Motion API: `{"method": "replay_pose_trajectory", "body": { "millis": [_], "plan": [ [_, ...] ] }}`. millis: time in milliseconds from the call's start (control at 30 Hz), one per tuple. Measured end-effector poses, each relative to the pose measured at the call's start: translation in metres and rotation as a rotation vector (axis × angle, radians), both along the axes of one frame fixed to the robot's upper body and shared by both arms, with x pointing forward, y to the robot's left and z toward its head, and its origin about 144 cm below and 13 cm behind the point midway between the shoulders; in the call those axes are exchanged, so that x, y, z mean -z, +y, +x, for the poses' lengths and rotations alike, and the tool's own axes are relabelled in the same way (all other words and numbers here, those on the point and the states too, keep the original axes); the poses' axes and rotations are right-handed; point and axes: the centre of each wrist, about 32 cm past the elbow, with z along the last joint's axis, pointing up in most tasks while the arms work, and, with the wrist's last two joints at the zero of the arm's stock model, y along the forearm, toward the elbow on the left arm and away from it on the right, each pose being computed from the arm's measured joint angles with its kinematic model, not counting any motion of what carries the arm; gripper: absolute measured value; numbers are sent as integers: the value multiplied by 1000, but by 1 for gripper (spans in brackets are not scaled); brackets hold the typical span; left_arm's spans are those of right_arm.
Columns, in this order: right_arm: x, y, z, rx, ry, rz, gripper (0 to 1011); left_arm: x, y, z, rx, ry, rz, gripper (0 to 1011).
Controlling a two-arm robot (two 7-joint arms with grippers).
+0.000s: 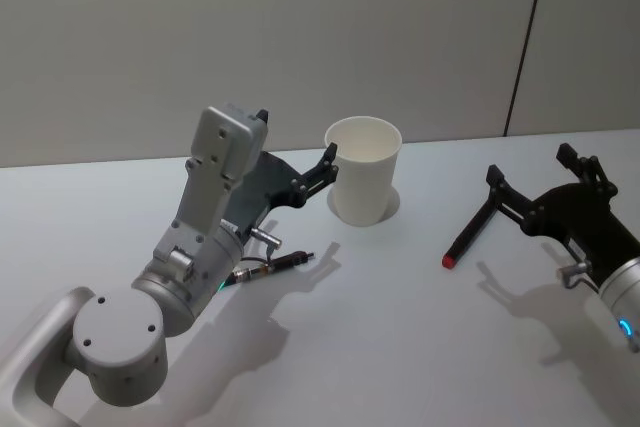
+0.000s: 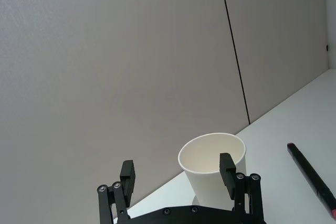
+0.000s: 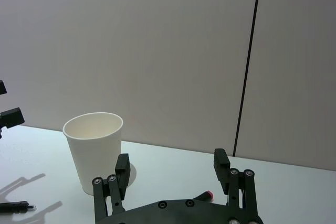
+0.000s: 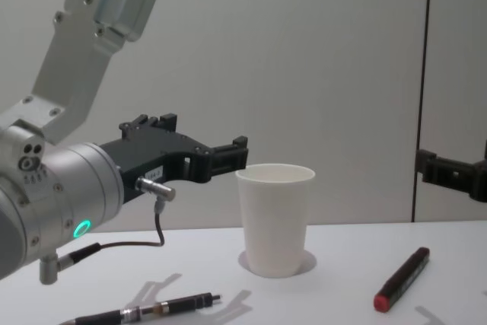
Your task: Place the pen into the pen holder.
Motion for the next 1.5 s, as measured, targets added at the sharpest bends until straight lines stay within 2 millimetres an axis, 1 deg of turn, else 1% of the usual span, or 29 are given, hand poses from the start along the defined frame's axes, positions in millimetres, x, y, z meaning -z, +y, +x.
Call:
{"method": "replay_pose_trajectory", "body": {
  "millis": [567,1133,1500],
  "plan": [
    [-1,1,0,-2,5,4,1002,0,0,0,0,0,0,1001],
    [-10,18,-11,20,50,47,1001,0,0,0,0,0,0,1001],
    [-17,24,-11,73,91,62,1002,0,0,0,0,0,0,1001]
  ]
}}
